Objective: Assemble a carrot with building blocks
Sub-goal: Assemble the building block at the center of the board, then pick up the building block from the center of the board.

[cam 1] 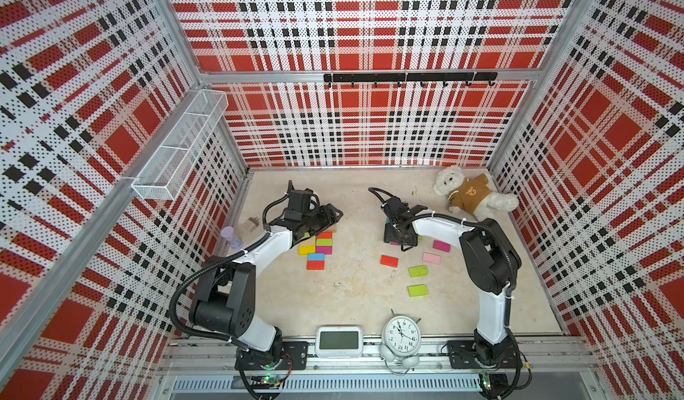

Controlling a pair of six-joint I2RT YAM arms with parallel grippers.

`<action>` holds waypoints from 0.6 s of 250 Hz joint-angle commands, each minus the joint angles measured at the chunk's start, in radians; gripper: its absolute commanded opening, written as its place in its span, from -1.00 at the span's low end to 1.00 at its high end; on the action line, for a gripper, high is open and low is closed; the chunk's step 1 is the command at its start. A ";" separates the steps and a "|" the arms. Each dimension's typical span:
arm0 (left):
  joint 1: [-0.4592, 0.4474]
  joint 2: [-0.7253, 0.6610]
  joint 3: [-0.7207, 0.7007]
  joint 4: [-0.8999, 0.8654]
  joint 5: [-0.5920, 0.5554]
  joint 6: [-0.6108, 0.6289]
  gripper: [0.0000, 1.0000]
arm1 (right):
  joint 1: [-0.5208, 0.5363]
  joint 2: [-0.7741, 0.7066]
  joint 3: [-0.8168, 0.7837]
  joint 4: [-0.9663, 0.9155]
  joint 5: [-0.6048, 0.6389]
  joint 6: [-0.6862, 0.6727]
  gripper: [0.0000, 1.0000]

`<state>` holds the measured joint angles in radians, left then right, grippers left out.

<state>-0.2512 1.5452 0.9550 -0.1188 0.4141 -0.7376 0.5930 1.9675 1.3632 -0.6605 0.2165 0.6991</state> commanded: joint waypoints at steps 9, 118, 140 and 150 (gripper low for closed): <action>-0.014 -0.004 0.027 0.019 -0.006 -0.017 0.40 | -0.003 -0.085 -0.026 -0.008 0.013 0.010 0.52; -0.034 -0.014 0.032 0.030 -0.041 -0.019 0.40 | -0.084 -0.376 -0.174 -0.096 0.111 -0.008 0.55; -0.040 -0.006 0.053 0.036 -0.040 -0.020 0.40 | -0.147 -0.438 -0.239 -0.079 0.117 -0.034 0.54; -0.043 0.001 0.063 0.036 -0.041 -0.019 0.40 | -0.181 -0.467 -0.276 -0.057 0.102 -0.047 0.55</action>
<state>-0.2806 1.5452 0.9611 -0.1192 0.3870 -0.7502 0.4873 1.5715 1.1671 -0.7200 0.2924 0.6861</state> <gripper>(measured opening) 0.699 0.772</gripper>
